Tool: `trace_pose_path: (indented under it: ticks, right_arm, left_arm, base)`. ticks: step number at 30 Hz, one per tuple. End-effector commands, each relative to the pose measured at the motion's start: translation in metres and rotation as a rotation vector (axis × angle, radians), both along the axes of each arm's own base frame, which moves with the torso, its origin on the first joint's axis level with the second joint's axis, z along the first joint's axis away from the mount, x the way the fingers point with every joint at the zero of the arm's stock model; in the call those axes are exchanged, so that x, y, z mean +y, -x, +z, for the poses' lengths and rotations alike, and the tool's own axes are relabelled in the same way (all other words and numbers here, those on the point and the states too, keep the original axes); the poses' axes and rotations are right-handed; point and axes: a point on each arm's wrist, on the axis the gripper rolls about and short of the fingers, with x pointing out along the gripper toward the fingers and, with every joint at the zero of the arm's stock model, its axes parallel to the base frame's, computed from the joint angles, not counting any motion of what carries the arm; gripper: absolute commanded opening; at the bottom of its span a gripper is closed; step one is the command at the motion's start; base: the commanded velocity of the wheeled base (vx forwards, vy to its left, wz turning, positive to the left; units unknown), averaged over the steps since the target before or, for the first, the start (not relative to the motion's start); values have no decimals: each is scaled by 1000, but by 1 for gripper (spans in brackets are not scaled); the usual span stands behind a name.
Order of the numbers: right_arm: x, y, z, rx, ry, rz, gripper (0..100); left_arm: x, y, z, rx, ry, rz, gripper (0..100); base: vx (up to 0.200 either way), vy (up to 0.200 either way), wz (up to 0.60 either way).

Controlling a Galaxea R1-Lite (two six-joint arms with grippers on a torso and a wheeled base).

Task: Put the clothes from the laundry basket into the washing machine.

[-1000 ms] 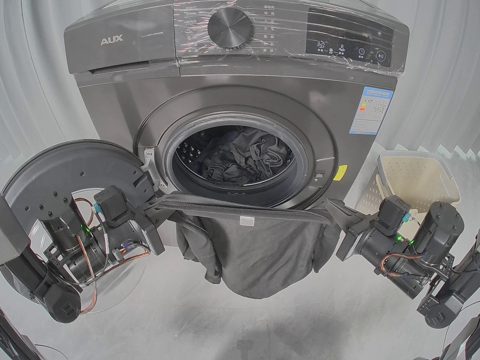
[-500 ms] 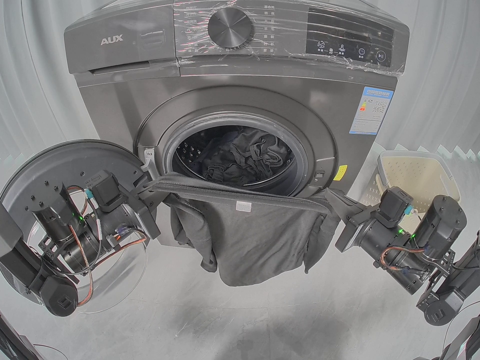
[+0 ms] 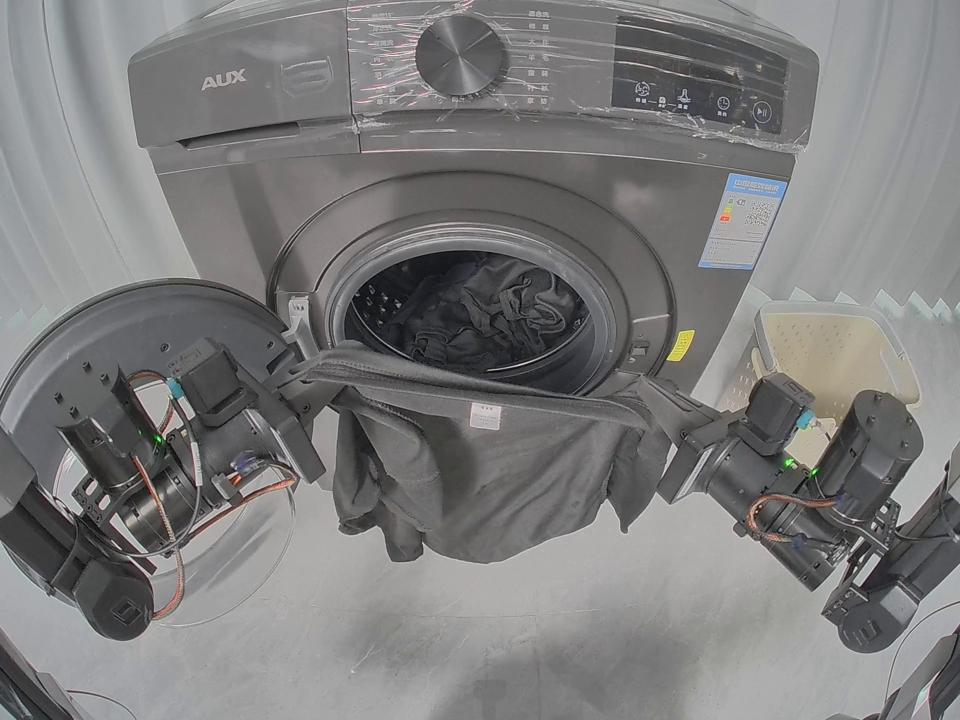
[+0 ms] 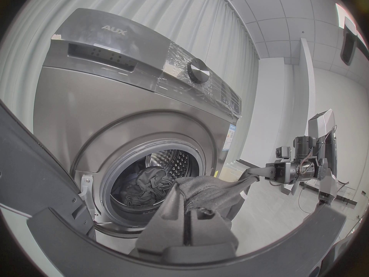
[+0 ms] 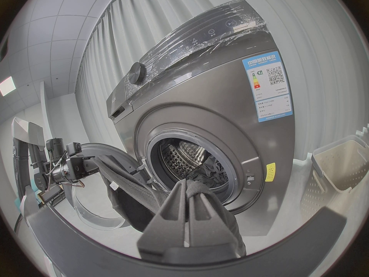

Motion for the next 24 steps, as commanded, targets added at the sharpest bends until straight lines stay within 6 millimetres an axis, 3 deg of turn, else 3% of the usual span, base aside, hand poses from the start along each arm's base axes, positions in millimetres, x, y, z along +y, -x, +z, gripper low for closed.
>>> trace_pose_path:
  ticks: [1,7,8,12,17,24]
  right_arm:
    - [6,-4,-4,15,-4,0,0]
    - [24,3,-19,61,25,63,0]
    - [28,6,-23,73,29,77,100]
    - [37,21,-37,131,63,129,100]
    - [27,49,-63,233,174,189,100]
    - [22,63,-72,280,223,221,100]
  left_arm:
    - [-1,3,4,-8,15,-9,0]
    - [-10,-1,2,-7,8,-28,0]
    - [-11,-3,1,-6,7,-28,0]
    - [-13,-9,3,-16,15,-13,0]
    - [-15,-14,13,-55,38,-1,0]
    - [-21,-20,12,-58,39,-9,0]
  base:
    - [0,0,0]
    - [0,0,0]
    - [0,0,0]
    - [0,0,0]
    - [0,0,0]
    - [0,0,0]
